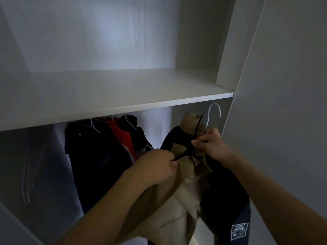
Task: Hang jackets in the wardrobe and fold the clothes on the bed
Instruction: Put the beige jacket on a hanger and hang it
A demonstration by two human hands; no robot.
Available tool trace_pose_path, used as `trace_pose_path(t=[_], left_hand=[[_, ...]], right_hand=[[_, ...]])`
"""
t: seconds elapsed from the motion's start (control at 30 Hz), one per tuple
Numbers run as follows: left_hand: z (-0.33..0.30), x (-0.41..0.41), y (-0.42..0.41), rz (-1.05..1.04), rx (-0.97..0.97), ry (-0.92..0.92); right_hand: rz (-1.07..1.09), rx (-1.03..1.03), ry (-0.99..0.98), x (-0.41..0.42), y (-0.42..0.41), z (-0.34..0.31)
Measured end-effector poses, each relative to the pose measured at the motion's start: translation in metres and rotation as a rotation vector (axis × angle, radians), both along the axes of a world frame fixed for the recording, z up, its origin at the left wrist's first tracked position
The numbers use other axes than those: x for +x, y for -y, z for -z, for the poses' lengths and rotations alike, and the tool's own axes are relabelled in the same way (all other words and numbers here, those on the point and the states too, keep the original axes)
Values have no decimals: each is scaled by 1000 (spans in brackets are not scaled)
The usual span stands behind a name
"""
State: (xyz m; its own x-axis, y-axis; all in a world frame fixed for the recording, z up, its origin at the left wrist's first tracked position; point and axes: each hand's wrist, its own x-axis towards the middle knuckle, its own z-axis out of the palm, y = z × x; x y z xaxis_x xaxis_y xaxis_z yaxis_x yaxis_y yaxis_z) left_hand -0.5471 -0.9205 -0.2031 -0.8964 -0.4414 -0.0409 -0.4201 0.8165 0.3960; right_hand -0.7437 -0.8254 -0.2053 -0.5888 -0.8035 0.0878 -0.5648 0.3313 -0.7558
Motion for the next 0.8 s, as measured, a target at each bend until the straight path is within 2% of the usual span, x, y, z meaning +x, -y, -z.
trace_pose_path(t=[0.13,0.2,0.27,0.33,0.4,0.47,0.53,0.67,0.73,0.8], left_hand=[[-5,10,6,-38,-121,41],[-3,1,5,-80,-129,-41],[4,-10,1,-111,-8,-185],[17,-19,-7,-87,82,-238],[29,-21,-11,-55,92,-232],[31,-17,-6,-85,104,-271],[28,-8,5,-184,153,-345],[25,21,38,-412,380,-442],[26,32,46,-439,449,-419],[24,30,42,-381,495,-343]], right_hand=[[-22,-121,116,13,7,-8],[-91,-212,193,17,6,-16],[-161,-224,225,18,1,-22],[-194,-178,139,16,-3,-18],[-178,-130,26,12,-6,-7],[-104,-89,20,9,-9,0],[-77,-100,136,3,-20,-2],[-225,27,26,-15,-47,-11],[-186,34,16,-21,-48,-10],[-84,16,-134,-24,-37,-2]])
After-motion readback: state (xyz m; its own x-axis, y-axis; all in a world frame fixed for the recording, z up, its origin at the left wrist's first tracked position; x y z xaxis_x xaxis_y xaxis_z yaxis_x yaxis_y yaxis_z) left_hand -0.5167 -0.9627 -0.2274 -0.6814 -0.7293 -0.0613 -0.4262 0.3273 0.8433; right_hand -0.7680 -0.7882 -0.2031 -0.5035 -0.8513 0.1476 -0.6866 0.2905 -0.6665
